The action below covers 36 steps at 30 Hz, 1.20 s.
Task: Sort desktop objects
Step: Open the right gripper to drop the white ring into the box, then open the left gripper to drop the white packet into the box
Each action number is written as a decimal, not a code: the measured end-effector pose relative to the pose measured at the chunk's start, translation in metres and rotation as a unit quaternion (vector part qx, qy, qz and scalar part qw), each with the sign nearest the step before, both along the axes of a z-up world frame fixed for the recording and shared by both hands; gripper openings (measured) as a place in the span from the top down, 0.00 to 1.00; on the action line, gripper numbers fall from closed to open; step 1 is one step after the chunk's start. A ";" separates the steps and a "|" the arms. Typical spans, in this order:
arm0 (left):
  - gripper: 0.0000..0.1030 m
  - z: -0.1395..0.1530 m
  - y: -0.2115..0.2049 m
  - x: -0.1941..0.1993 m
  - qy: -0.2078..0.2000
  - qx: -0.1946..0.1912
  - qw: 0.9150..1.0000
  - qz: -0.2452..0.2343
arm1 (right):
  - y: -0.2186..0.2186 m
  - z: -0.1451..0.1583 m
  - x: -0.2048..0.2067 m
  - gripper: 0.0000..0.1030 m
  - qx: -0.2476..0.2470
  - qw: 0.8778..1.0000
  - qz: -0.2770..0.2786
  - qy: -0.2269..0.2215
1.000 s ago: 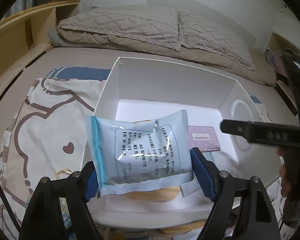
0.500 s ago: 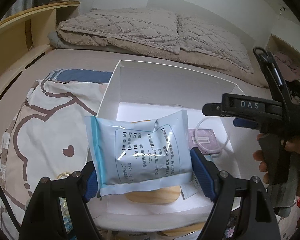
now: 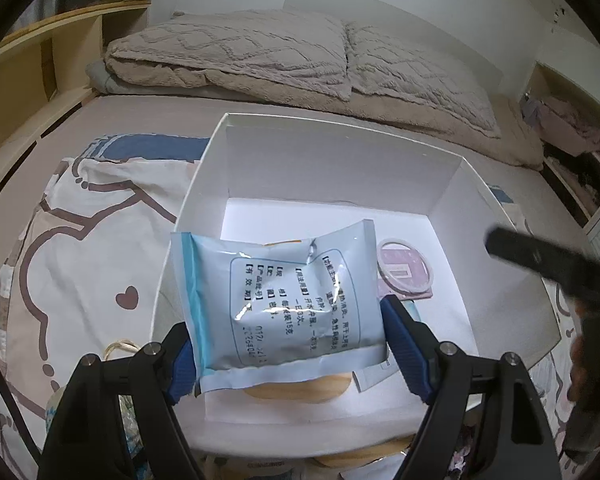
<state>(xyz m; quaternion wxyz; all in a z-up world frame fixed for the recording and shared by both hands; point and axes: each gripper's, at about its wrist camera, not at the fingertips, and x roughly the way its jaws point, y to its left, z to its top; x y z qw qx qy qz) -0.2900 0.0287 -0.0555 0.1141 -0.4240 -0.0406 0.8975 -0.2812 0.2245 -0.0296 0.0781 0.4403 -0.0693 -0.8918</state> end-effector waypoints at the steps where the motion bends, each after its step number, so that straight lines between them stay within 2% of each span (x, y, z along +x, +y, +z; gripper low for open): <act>1: 0.21 0.000 0.002 0.001 0.000 -0.003 1.000 -0.003 | 0.002 0.000 0.005 0.00 -0.002 1.000 0.000 0.003; 6: 0.21 0.000 0.009 0.004 -0.005 -0.022 1.000 -0.015 | 0.006 -0.003 0.027 0.00 -0.002 1.000 -0.010 0.022; 10: 0.21 -0.002 0.013 0.005 -0.014 -0.034 0.999 -0.029 | 0.004 -0.004 0.043 0.00 0.020 0.999 -0.005 0.035; 14: 0.21 -0.003 0.016 0.006 -0.018 -0.035 0.999 -0.036 | 0.003 -0.002 0.055 0.00 0.021 0.999 -0.002 0.044; 17: 0.08 -0.004 0.016 0.006 -0.021 -0.033 0.999 -0.035 | 0.003 0.000 0.062 0.00 0.020 0.998 -0.001 0.051; 36: 0.08 0.006 0.017 0.015 -0.005 -0.049 0.998 -0.026 | 0.009 0.000 0.073 0.00 0.027 0.998 -0.019 0.059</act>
